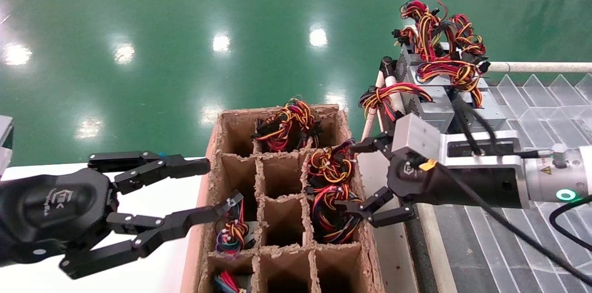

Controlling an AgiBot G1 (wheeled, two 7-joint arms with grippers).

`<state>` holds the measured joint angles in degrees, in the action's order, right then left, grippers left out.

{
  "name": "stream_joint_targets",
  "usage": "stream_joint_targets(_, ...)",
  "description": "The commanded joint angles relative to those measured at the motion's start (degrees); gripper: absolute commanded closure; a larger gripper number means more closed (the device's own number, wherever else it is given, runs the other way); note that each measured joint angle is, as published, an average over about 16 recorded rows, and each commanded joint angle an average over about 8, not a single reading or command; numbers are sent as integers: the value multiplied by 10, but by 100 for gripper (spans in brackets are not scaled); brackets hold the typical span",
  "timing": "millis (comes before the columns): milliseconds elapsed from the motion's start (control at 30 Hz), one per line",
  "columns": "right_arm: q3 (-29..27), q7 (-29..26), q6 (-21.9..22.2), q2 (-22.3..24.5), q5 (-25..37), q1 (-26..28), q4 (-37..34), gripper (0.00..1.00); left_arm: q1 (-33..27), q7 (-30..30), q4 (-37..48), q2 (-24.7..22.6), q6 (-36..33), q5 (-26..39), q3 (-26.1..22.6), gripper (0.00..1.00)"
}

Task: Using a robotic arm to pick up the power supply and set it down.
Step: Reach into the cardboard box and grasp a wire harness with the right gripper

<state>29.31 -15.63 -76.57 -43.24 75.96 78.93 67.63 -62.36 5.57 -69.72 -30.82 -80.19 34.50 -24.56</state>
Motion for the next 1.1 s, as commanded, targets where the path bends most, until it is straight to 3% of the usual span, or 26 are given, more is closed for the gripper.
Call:
stream_joint_targets(33, 7, -3, 3, -6, 14, 4, 1, 100, 0, 0, 0, 0, 0, 0, 0, 100)
stream_joint_targets(700, 36, -31, -17, 1, 67, 15, 41, 100, 0, 0, 0, 0, 0, 0, 0, 100)
stream_joint_targets(1100, 36, -43, -20, 4, 65, 15, 60, 100, 0, 0, 0, 0, 0, 0, 0, 100)
